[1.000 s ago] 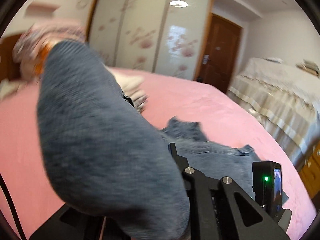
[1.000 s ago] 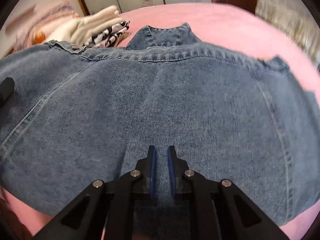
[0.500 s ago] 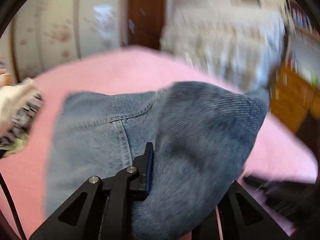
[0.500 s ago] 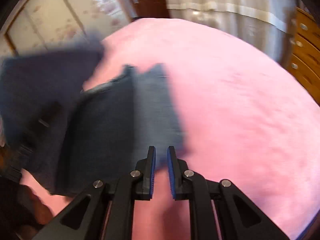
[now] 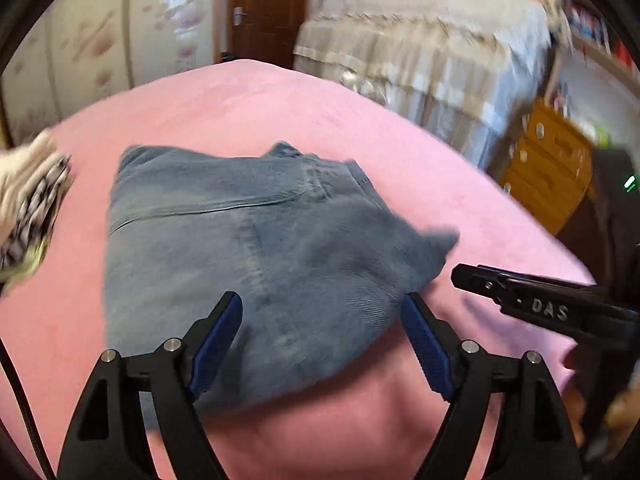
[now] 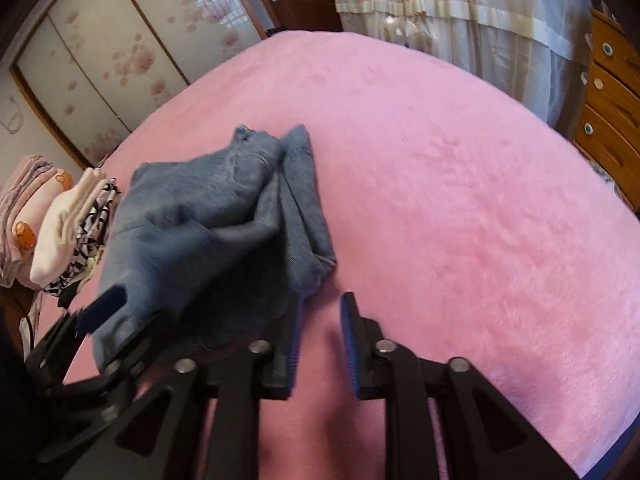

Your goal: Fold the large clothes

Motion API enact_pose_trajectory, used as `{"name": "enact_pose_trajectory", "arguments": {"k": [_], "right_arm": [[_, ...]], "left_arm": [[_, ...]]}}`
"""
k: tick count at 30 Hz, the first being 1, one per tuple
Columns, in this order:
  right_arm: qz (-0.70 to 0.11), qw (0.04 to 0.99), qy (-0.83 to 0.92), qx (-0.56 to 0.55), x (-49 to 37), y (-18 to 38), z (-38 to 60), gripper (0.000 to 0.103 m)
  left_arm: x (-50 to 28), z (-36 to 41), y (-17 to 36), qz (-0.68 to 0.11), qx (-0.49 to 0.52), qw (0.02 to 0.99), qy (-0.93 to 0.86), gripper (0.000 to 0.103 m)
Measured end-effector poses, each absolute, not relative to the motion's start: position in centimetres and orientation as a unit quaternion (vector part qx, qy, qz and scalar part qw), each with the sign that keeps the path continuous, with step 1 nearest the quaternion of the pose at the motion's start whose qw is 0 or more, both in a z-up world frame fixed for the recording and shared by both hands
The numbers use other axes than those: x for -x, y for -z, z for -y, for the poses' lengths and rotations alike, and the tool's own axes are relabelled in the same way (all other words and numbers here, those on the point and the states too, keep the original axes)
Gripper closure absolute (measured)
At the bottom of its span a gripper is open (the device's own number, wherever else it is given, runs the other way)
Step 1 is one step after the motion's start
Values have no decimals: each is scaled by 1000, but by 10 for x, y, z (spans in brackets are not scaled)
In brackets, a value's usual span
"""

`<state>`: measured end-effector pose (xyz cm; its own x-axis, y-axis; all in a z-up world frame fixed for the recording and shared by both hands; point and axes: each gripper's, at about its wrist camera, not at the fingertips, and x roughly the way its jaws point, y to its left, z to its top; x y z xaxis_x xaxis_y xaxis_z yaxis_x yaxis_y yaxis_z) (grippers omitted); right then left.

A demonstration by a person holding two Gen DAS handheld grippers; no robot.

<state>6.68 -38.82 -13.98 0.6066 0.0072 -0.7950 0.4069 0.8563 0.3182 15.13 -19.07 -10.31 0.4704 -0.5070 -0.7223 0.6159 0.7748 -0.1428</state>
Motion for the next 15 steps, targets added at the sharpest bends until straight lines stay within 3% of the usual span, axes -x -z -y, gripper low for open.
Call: {"name": "enact_pose_trajectory", "arguments": {"k": [1, 4, 7, 15], "right_arm": [[-426, 864, 113, -242, -65, 139, 391, 63], [-418, 868, 85, -254, -61, 122, 393, 51], [-421, 865, 43, -269, -65, 113, 392, 32], [-479, 835, -7, -270, -111, 122, 372, 32]], "left_arm": [[-151, 175, 95, -395, -47, 859, 321, 17], [-151, 137, 81, -384, -8, 877, 288, 10], [-165, 108, 86, -395, -17, 892, 222, 9], [-199, 65, 124, -456, 17, 876, 160, 9]]}}
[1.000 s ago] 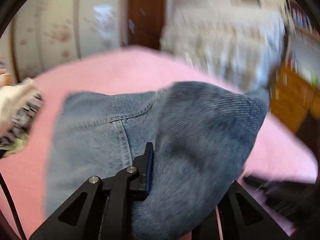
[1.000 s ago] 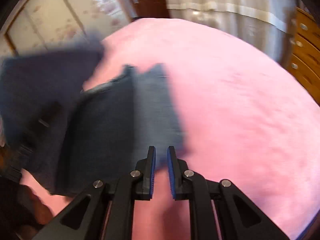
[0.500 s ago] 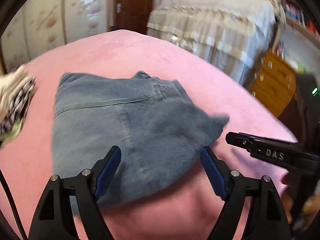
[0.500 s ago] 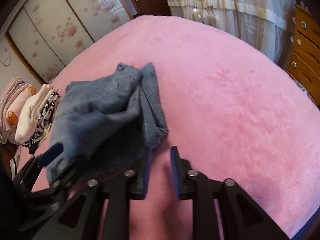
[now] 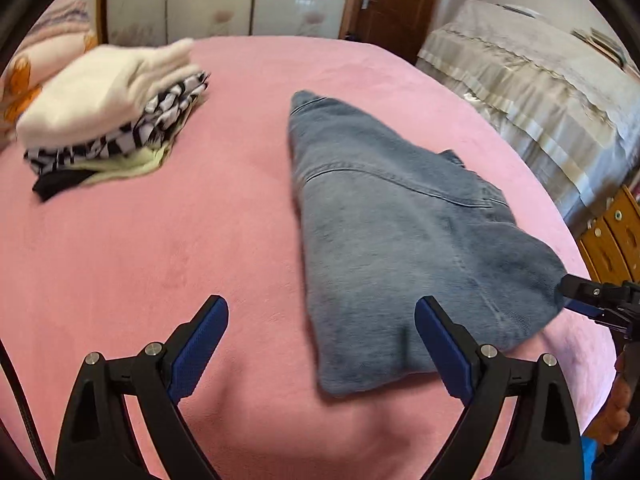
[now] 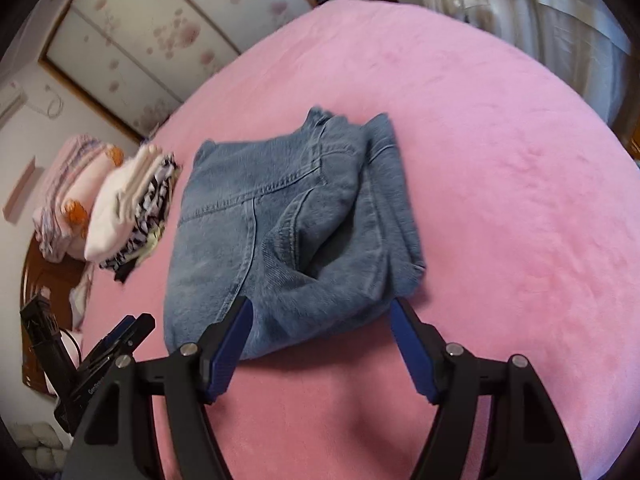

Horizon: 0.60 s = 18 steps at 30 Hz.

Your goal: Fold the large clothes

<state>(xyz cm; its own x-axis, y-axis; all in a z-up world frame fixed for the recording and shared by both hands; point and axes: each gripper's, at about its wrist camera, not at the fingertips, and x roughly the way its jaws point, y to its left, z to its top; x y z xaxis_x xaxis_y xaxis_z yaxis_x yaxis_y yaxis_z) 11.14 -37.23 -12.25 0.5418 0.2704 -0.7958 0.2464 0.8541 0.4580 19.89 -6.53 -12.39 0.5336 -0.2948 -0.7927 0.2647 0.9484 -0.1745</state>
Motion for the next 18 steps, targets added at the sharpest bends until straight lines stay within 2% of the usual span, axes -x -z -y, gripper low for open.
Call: {"name": "enact_pose_trajectory", "arguments": {"k": [3, 4, 5, 6, 7, 9, 13, 14, 18], "right_arm": [[-504, 829, -9, -242, -133, 132, 362, 32], [-509, 828, -9, -235, -138, 135, 361, 36], [-513, 829, -7, -222, -144, 137, 358, 44], [-512, 835, -11, -204, -149, 137, 354, 64], [-511, 839, -18, -187, -151, 136, 351, 77], [-494, 854, -30, -158, -152, 125, 346, 79], [-407, 902, -41, -139, -137, 97, 359, 80], [-400, 906, -24, -138, -135, 104, 368, 80], [-472, 863, -6, -177, -138, 177, 390, 75]], "left_arm": [[-207, 69, 133, -462, 21, 871, 166, 9], [-208, 71, 134, -462, 18, 871, 168, 10], [-208, 72, 135, -459, 14, 872, 172, 11], [-208, 74, 134, -454, 8, 874, 175, 12], [-209, 78, 133, -451, 1, 875, 177, 15], [-209, 88, 128, -442, -9, 877, 186, 20], [-205, 106, 125, -413, -21, 888, 202, 21], [-206, 114, 134, -416, -36, 886, 204, 24], [-208, 126, 166, -455, -37, 863, 218, 27]]}}
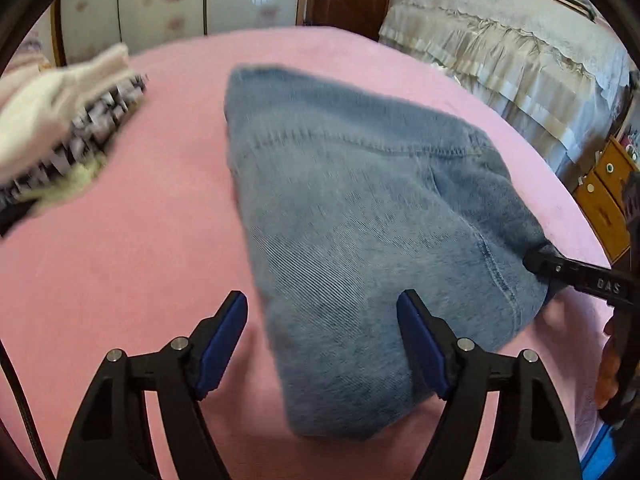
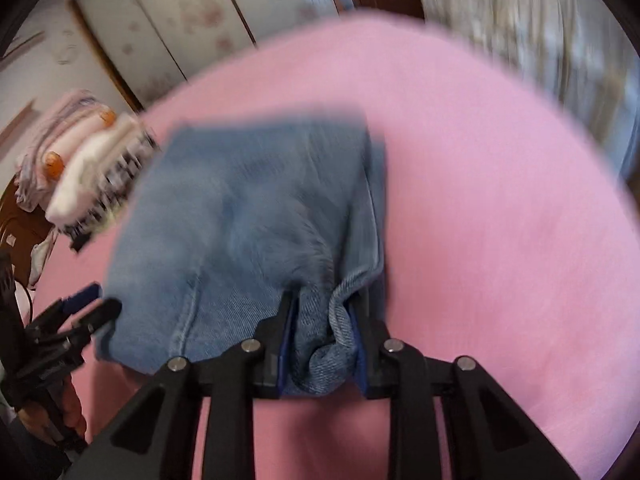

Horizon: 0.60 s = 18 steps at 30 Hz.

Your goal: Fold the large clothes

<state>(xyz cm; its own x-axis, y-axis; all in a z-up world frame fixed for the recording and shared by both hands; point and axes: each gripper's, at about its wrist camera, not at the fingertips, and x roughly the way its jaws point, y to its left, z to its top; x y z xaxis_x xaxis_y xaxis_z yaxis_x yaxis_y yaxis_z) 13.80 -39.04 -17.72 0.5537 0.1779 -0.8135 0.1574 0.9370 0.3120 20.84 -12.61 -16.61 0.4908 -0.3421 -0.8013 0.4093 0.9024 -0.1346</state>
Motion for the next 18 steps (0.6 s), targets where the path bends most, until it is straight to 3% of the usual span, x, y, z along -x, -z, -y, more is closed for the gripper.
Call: {"name": "enact_pose_trajectory", "arguments": {"k": [7, 12, 16, 18], "right_arm": [[-441, 873, -4, -210, -132, 141, 402, 42], [-431, 880, -11, -201, -170, 125, 404, 42], [-477, 852, -8, -216, -218, 151, 406, 43], [-498, 836, 4, -228, -232, 165, 410, 63]], "left_arm": [[-219, 113, 142, -460, -13, 860, 221, 26], [-250, 109, 128, -455, 0, 865, 210, 26], [-277, 119, 134, -477, 3, 853, 212, 26], [-288, 126, 141, -491, -1, 844, 216, 26]]}}
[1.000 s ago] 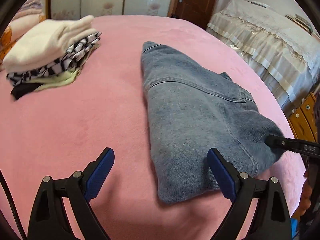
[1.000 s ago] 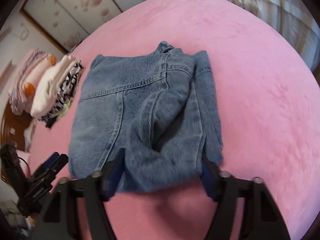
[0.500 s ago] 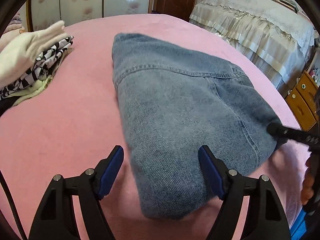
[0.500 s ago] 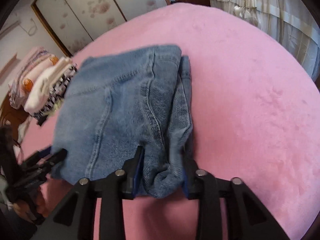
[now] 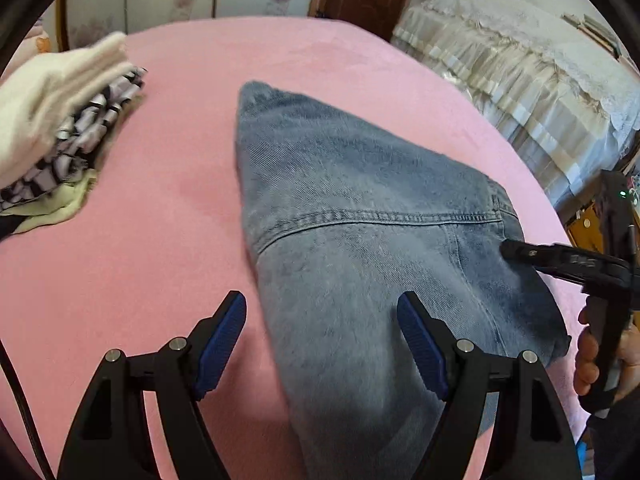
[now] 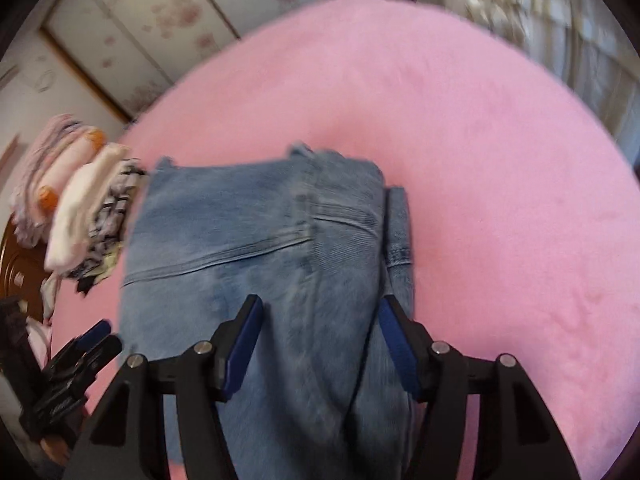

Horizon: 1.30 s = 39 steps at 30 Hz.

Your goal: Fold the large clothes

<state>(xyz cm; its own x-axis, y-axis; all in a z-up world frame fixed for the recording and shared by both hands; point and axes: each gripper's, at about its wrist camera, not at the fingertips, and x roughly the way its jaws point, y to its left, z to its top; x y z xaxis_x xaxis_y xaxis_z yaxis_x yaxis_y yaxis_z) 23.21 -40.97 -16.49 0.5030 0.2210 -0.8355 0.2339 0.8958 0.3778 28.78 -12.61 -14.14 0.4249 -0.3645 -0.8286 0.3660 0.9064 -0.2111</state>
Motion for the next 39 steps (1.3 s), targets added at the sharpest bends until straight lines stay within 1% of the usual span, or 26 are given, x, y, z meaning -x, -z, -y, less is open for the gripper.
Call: {"name": "enact_pose_trajectory", "arguments": {"k": [1, 2, 3, 4, 5, 6, 9, 11, 12, 13, 15, 18, 20, 23, 26, 27, 28, 29, 32, 36, 37, 39], "right_arm": [[-507, 831, 2, -227, -238, 172, 410, 77], [-511, 834, 3, -206, -240, 173, 408, 83], [-502, 844, 3, -189, -238, 166, 405, 89], [-484, 857, 4, -177, -233, 156, 403, 90], [-456, 875, 7, -160, -227, 145, 402, 90], [-446, 881, 12, -155, -225, 144, 403, 90], [-495, 853, 26, -163, -234, 179, 406, 89], [-496, 854, 35, -150, -233, 181, 402, 88], [-497, 852, 40, -158, -231, 175, 403, 85], [-495, 852, 48, -164, -228, 166, 403, 78], [-477, 864, 69, -146, -220, 146, 397, 75], [-427, 895, 72, -102, -210, 115, 380, 75], [-414, 906, 42, -84, -216, 105, 367, 75], [-435, 897, 27, -69, -250, 114, 347, 75], [-461, 881, 28, -107, -285, 134, 351, 75], [-472, 874, 43, -111, -295, 143, 357, 79], [-479, 869, 57, -112, -297, 151, 364, 93], [-480, 866, 63, -124, -298, 157, 375, 103], [-470, 860, 47, -190, -289, 163, 404, 103], [-472, 864, 79, -158, -282, 157, 405, 103], [-474, 863, 86, -153, -279, 155, 406, 100], [-476, 862, 80, -157, -273, 148, 405, 100]], "left_arm": [[-291, 130, 144, -494, -6, 842, 217, 28], [-292, 134, 144, -494, -11, 842, 218, 32], [-292, 137, 144, -489, -13, 843, 223, 33], [-292, 138, 144, -483, -15, 846, 226, 33], [-292, 141, 147, -479, -18, 848, 226, 33], [-292, 144, 153, -481, -23, 847, 224, 33], [-293, 148, 168, -480, -39, 849, 219, 29], [-295, 142, 166, -488, -22, 845, 217, 29], [-296, 139, 161, -493, -16, 843, 213, 29], [-295, 137, 156, -489, -16, 847, 205, 29], [-287, 133, 138, -457, -22, 868, 193, 29], [-282, 137, 114, -416, 1, 886, 207, 29], [-290, 147, 111, -413, 2, 886, 210, 29], [-309, 164, 121, -430, 6, 878, 208, 29], [-331, 174, 138, -451, -8, 871, 194, 30], [-335, 176, 142, -448, -18, 874, 188, 30], [-339, 177, 146, -445, -36, 877, 178, 30], [-343, 176, 149, -447, -44, 876, 178, 30], [-347, 167, 153, -449, -37, 875, 178, 28], [-348, 149, 155, -463, -1, 868, 182, 28], [-348, 147, 155, -467, 5, 866, 182, 28], [-346, 142, 154, -476, 17, 861, 179, 28]]}}
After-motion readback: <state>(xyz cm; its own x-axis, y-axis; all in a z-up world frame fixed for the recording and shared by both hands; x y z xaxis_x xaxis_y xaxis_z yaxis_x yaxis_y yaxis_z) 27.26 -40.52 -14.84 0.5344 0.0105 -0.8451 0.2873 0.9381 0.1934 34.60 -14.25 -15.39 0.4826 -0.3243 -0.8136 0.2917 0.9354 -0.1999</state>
